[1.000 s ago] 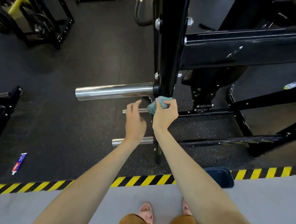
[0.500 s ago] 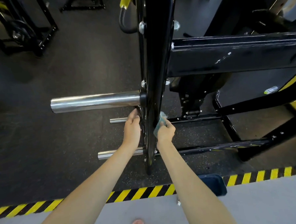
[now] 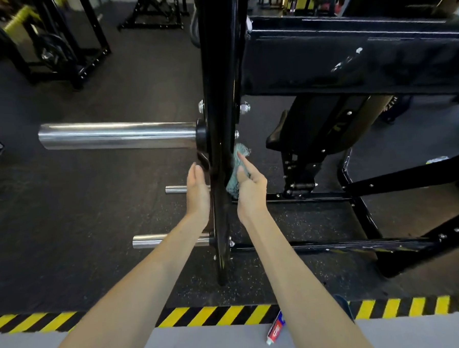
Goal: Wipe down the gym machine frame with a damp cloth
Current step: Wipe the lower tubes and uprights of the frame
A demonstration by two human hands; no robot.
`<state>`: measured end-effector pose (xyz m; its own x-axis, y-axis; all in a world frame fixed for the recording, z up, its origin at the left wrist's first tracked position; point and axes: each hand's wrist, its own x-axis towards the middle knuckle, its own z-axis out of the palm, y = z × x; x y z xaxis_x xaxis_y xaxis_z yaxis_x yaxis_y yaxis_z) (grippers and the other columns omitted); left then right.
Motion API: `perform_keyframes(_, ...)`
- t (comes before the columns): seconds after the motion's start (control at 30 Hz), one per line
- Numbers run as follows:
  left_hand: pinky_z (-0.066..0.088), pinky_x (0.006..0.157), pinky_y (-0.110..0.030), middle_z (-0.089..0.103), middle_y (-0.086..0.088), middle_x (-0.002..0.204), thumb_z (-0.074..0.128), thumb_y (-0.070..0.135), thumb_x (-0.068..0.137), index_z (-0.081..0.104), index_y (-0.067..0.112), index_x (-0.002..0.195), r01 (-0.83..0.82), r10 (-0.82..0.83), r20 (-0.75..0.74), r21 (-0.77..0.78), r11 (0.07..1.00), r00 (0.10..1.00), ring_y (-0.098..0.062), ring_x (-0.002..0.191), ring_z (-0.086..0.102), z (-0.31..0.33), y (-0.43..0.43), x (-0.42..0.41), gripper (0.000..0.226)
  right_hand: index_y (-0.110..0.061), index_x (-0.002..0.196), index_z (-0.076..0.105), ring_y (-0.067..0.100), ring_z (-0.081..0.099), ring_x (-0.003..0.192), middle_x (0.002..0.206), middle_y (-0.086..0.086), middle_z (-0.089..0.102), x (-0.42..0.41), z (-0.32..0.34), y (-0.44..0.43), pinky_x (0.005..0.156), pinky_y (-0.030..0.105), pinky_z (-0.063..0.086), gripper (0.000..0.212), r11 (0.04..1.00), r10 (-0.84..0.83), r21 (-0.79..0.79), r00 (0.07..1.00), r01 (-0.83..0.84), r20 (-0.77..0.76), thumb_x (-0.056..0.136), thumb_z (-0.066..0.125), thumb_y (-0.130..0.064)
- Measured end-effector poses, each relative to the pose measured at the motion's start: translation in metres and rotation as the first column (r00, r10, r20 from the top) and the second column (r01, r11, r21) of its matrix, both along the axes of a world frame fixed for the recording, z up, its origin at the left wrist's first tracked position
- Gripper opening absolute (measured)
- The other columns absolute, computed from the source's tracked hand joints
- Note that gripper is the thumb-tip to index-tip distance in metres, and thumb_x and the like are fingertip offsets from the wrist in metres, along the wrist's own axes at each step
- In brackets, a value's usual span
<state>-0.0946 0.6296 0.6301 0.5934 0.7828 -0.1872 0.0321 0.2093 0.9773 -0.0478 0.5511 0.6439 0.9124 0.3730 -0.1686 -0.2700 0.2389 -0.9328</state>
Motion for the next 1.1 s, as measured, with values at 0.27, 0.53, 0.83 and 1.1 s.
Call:
perform_keyframes(0.27,0.012,0.116,-0.023,0.009,0.007,0.158,0.023,0.036,0.105,0.012,0.024,0.153,0.025,-0.077,0.088,0.482,0.876,0.993,0.000,0.142,0.011,-0.050,-0.010,-0.001,0.051,-0.020,0.137,0.052,0.023,0.050,0.129,0.139,0.008,0.053,-0.003,-0.075,-0.002,0.111,0.042,0.038,0.037,0.996,0.050,-0.066,0.998,-0.053,-0.043,0.103,0.042,-0.010)
perform_keyframes(0.53,0.019,0.097,0.005,0.027,0.008,0.146,0.022,0.034,0.104,0.023,0.023,0.150,-0.071,-0.015,0.187,0.441,0.895,0.982,0.007,0.130,0.027,-0.086,0.022,0.010,0.047,-0.035,0.111,0.063,0.017,0.056,0.122,0.131,0.004,0.060,0.032,-0.080,0.025,0.108,0.042,0.042,0.034,0.997,-0.044,0.072,0.986,0.033,0.163,0.102,0.043,-0.009)
perform_keyframes(0.83,0.022,0.119,-0.034,0.039,0.008,0.144,0.024,0.046,0.101,0.033,0.033,0.141,-0.094,-0.035,0.305,0.398,0.913,0.952,-0.001,0.134,0.035,-0.158,0.025,0.022,0.043,-0.033,0.114,0.063,0.009,0.053,0.125,0.128,-0.007,0.061,0.030,-0.122,0.023,0.109,0.030,0.040,0.039,0.962,-0.067,0.273,0.937,-0.031,0.342,0.100,0.043,-0.003)
perform_keyframes(1.1,0.014,0.120,-0.044,0.032,0.006,0.152,0.016,0.064,0.083,0.024,0.035,0.147,-0.158,-0.061,0.333,0.591,0.791,0.941,-0.012,0.142,0.027,-0.186,0.017,0.040,0.071,-0.048,0.110,0.061,0.016,0.055,0.124,0.133,0.000,0.060,0.028,-0.260,0.018,0.108,0.047,0.041,0.040,0.992,-0.031,0.122,0.914,-0.020,0.404,0.101,0.046,-0.012)
